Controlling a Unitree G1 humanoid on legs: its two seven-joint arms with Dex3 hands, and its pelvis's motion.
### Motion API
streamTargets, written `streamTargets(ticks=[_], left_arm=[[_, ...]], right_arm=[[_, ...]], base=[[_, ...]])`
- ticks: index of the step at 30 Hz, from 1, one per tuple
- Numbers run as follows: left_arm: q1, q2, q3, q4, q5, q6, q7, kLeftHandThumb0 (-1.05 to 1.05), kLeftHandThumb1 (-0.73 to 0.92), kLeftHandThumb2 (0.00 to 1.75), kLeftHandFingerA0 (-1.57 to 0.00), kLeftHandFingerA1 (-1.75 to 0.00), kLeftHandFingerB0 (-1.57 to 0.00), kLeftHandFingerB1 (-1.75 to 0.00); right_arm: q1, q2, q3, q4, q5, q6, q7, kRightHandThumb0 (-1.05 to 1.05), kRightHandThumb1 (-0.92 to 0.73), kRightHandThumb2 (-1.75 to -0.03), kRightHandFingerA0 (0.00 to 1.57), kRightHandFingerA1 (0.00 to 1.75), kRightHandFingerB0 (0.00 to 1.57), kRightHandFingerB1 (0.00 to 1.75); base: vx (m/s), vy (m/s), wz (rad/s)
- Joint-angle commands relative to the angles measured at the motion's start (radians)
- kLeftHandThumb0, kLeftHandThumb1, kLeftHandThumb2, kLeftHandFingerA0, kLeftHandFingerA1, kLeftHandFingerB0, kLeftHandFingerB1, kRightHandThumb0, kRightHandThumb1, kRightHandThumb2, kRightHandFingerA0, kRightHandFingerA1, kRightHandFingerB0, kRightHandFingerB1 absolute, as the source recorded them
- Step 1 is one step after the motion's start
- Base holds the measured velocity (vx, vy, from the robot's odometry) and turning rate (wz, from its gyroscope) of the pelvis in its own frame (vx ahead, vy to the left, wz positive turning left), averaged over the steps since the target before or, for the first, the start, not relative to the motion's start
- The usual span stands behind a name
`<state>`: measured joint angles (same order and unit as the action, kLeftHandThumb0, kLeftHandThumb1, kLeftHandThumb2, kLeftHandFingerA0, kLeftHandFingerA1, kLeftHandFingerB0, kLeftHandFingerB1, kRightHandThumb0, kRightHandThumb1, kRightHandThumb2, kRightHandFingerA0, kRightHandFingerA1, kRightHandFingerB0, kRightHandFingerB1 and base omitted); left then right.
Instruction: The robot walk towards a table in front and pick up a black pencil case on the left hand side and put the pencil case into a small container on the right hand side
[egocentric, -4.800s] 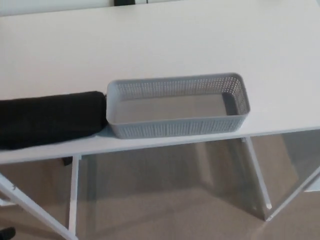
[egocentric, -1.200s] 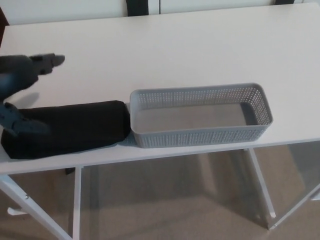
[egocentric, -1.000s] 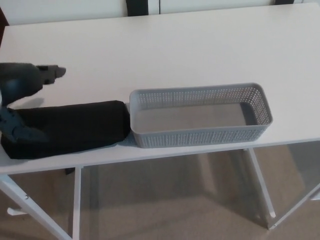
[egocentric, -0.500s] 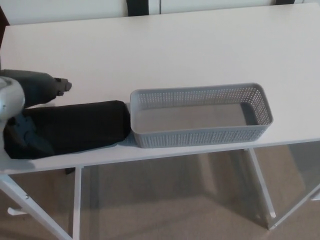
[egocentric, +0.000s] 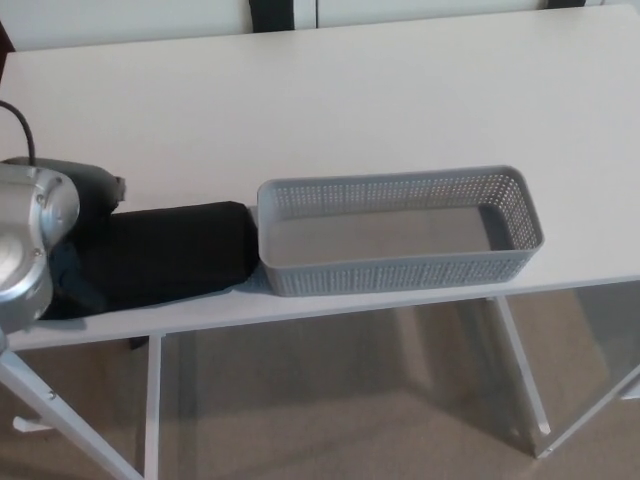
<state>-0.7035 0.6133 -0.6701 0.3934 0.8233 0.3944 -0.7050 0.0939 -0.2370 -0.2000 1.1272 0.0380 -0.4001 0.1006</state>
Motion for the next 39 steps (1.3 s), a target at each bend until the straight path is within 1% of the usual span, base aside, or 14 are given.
streamTargets(ticks=[1, 5, 6, 8, 9, 10, 11, 12, 14, 15, 16, 17, 26, 39], left_arm=[[-0.020, -0.027, -0.014, 0.116, 0.064, -0.021, 0.100, -0.87, 0.43, 0.55, 0.00, 0.00, 0.00, 0.00], [-0.016, -0.070, -0.016, 0.207, 0.058, -0.032, 0.147, -0.87, 0.43, 0.57, 0.00, 0.00, 0.00, 0.00], [-0.013, -0.076, -0.016, 0.214, 0.060, -0.033, 0.160, -0.75, 0.42, 0.83, 0.00, 0.00, 0.00, 0.00], [0.021, -0.086, -0.010, 0.204, 0.066, -0.055, 0.248, -0.66, 0.39, 0.74, -0.18, -0.49, -0.09, -0.36], [0.036, -0.092, 0.008, 0.196, 0.049, -0.059, 0.278, -0.66, 0.39, 0.74, -0.18, -0.49, -0.09, -0.36], [0.060, -0.094, 0.039, 0.181, 0.023, -0.088, 0.333, -0.37, 0.52, 0.55, -0.79, -0.82, -0.37, -0.36], [0.085, -0.097, 0.062, 0.166, 0.007, -0.121, 0.400, -0.28, 0.57, 0.57, -0.91, -1.19, -0.73, -0.53], [0.105, -0.100, 0.075, 0.155, 0.001, -0.148, 0.455, -0.28, 0.57, 0.57, -0.91, -1.19, -0.73, -0.53], [0.135, -0.106, 0.108, 0.121, -0.022, -0.189, 0.506, -0.31, 0.58, 0.57, -0.76, -1.66, -0.78, -0.94], [0.135, -0.108, 0.113, 0.119, -0.022, -0.207, 0.519, -0.31, 0.58, 0.57, -0.76, -1.66, -0.78, -0.94], [0.148, -0.101, 0.121, 0.110, -0.030, -0.251, 0.545, -0.23, 0.61, 0.56, -0.74, -1.75, -0.61, -1.50], [0.153, -0.102, 0.130, 0.106, -0.041, -0.271, 0.546, -0.21, 0.62, 0.54, -0.70, -1.75, -0.54, -1.61], [0.158, -0.134, 0.256, 0.093, -0.227, -0.420, 0.405, -0.09, 0.66, 0.54, -0.61, -1.75, -0.42, -1.75], [-0.027, -0.119, 0.555, 0.142, -0.392, -0.241, 0.229, -0.19, 0.64, 0.53, -0.67, -1.75, -0.51, -1.75]], right_arm=[[0.012, -0.004, 0.001, -0.020, 0.000, -0.005, -0.011, -0.33, -0.49, -0.54, 0.47, 0.42, 0.30, 0.34], [0.010, -0.003, -0.001, -0.025, 0.003, -0.003, -0.010, -0.33, -0.49, -0.54, 0.48, 0.42, 0.29, 0.34], [0.009, -0.003, 0.000, -0.028, 0.002, -0.004, -0.010, -0.34, -0.49, -0.55, 0.48, 0.42, 0.29, 0.34], [0.011, -0.004, 0.002, -0.032, -0.001, -0.001, -0.010, -0.35, -0.50, -0.55, 0.46, 0.42, 0.29, 0.34], [0.012, -0.004, 0.000, -0.034, 0.002, -0.001, -0.006, -0.35, -0.50, -0.55, 0.46, 0.42, 0.29, 0.34], [0.009, -0.004, 0.004, -0.036, -0.002, 0.000, -0.011, -0.36, -0.50, -0.55, 0.46, 0.41, 0.29, 0.34], [0.007, -0.005, 0.005, -0.038, -0.005, 0.000, -0.014, -0.36, -0.51, -0.55, 0.46, 0.41, 0.28, 0.34], [0.007, -0.006, 0.005, -0.040, -0.005, 0.000, -0.016, -0.36, -0.51, -0.55, 0.46, 0.41, 0.28, 0.34], [0.002, -0.006, -0.001, -0.039, 0.003, 0.002, -0.008, -0.34, -0.51, -0.55, 0.46, 0.41, 0.28, 0.34], [-0.003, -0.008, -0.002, -0.040, 0.004, 0.005, -0.008, -0.34, -0.51, -0.55, 0.46, 0.41, 0.28, 0.34], [-0.004, -0.009, -0.002, -0.035, 0.004, 0.000, -0.005, -0.35, -0.51, -0.55, 0.46, 0.42, 0.29, 0.34], [-0.004, -0.008, -0.004, -0.035, 0.007, 0.000, -0.003, -0.34, -0.50, -0.55, 0.47, 0.42, 0.30, 0.34], [-0.012, -0.008, -0.004, -0.033, 0.005, -0.004, -0.004, -0.34, -0.52, -0.55, 0.46, 0.43, 0.29, 0.34], [-0.032, -0.014, -0.001, -0.043, 0.002, 0.016, -0.009, -0.36, -0.52, -0.56, 0.45, 0.42, 0.29, 0.34]], base=[[0.00, 0.000, 0.00], [0.00, 0.000, 0.00], [0.00, 0.000, 0.00], [0.00, 0.000, 0.00], [0.00, 0.000, 0.00], [0.00, 0.000, 0.00], [0.00, 0.000, 0.00], [0.00, 0.000, 0.00], [0.00, 0.000, 0.00], [0.00, 0.000, 0.00], [0.00, 0.000, 0.00], [0.00, 0.000, 0.00], [0.00, 0.000, 0.00], [0.00, 0.000, 0.00]])
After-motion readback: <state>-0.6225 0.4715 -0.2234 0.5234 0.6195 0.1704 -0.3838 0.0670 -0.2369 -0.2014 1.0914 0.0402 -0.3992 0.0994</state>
